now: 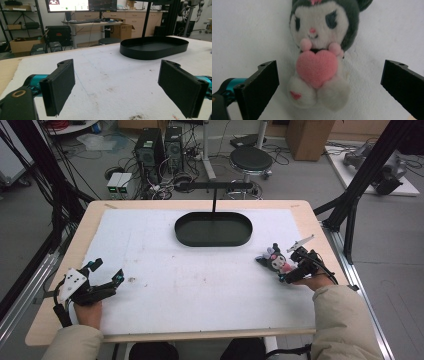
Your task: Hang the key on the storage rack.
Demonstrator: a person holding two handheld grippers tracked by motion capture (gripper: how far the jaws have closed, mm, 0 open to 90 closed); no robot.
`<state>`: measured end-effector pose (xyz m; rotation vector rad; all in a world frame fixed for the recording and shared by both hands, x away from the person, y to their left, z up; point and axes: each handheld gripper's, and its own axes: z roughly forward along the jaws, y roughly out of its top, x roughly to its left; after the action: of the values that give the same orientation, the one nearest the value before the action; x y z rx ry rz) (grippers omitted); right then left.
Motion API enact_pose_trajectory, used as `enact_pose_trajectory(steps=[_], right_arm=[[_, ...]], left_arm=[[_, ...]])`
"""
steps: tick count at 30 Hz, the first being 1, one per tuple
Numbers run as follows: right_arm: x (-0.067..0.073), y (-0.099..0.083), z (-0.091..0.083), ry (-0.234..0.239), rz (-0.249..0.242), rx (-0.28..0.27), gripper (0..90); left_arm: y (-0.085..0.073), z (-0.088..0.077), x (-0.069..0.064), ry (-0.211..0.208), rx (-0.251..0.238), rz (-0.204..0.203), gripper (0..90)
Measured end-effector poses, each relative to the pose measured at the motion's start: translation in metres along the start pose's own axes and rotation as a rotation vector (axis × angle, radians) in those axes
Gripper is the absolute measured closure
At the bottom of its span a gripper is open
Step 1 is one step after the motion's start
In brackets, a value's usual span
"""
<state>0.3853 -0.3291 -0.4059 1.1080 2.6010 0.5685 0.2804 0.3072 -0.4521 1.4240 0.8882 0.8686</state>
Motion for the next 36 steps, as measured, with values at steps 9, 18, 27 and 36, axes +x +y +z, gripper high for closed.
enact_pose_trajectory(steps=[9,18,27,36], right_arm=[[-0.001,0.002,0.005,-0.026,-0.010,0.053,14.8],[-0.003,0.002,0.002,0.006,-0.030,0.053,47.7],[-0.002,0.003,-0.001,0.012,0.026,0.048,54.8],[-0.001,0.010,-0.007,0.040,0.058,0.005,56.0]], left_arm=[[0.000,0.000,0.000,0.000,0.000,0.000,14.4],[0.000,0.000,0.000,-0.001,-0.001,0.000,14.4],[0.000,0.000,0.000,0.000,0.000,0.000,14.5],[0.000,0.000,0.000,0.000,-0.001,-0.003,14.4]])
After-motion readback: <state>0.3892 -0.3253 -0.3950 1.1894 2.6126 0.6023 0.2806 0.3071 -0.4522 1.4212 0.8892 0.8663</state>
